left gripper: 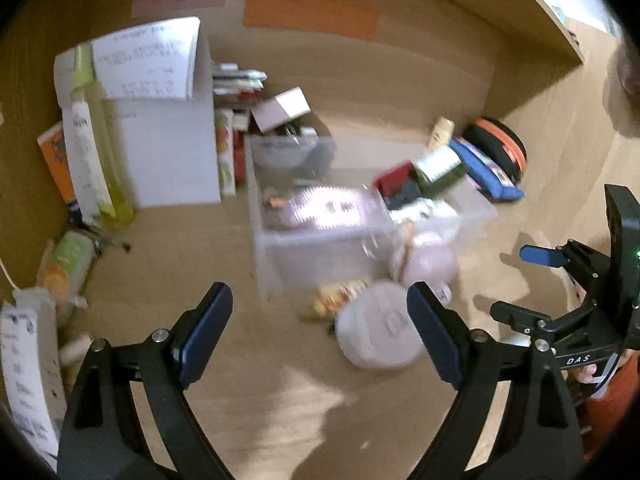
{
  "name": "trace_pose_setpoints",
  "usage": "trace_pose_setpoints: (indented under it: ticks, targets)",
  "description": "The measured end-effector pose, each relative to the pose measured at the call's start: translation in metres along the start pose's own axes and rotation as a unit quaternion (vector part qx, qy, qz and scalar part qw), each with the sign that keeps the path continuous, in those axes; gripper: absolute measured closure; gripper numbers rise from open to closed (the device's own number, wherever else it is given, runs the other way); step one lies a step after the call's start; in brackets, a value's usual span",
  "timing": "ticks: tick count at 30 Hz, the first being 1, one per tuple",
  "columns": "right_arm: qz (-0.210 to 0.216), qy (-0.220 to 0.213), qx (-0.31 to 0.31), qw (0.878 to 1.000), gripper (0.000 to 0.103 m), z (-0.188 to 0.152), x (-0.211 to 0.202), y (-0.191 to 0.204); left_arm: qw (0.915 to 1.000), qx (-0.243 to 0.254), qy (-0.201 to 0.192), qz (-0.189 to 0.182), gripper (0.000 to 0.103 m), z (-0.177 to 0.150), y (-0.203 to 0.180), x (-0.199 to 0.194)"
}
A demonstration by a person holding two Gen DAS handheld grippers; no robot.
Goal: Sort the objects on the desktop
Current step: 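Move both open tools toward the light blue tube and white round lid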
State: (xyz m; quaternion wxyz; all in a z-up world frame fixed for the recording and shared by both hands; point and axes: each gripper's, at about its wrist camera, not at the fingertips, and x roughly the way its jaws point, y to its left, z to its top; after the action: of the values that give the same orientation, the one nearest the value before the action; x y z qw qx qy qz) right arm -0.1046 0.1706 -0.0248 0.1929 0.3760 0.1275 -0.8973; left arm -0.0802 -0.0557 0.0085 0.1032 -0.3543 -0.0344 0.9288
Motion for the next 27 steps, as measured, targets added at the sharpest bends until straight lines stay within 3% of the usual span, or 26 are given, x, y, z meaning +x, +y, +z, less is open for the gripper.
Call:
trace_pose_setpoints:
  ticks: [11, 22, 25, 27]
  targets:
    - [0.008, 0.017, 0.004, 1.0, 0.008, -0.05, -0.006, 0.018, 0.9972, 0.05, 0.056, -0.003, 0.013, -0.033, -0.039, 0.028]
    - [0.018, 0.033, -0.007, 0.999, 0.008, -0.063, 0.002, 0.017, 0.9934, 0.088, 0.073, 0.012, 0.013, -0.03, -0.065, 0.055]
    - [0.036, 0.034, 0.001, 0.999, 0.012, -0.062, 0.004, 0.012, 0.9926, 0.089, 0.08, 0.02, 0.013, -0.029, -0.067, 0.062]
    - [0.043, 0.035, 0.008, 0.998, 0.02, -0.062, 0.005, 0.009, 0.9925, 0.086, 0.084, 0.022, 0.013, -0.028, -0.065, 0.065]
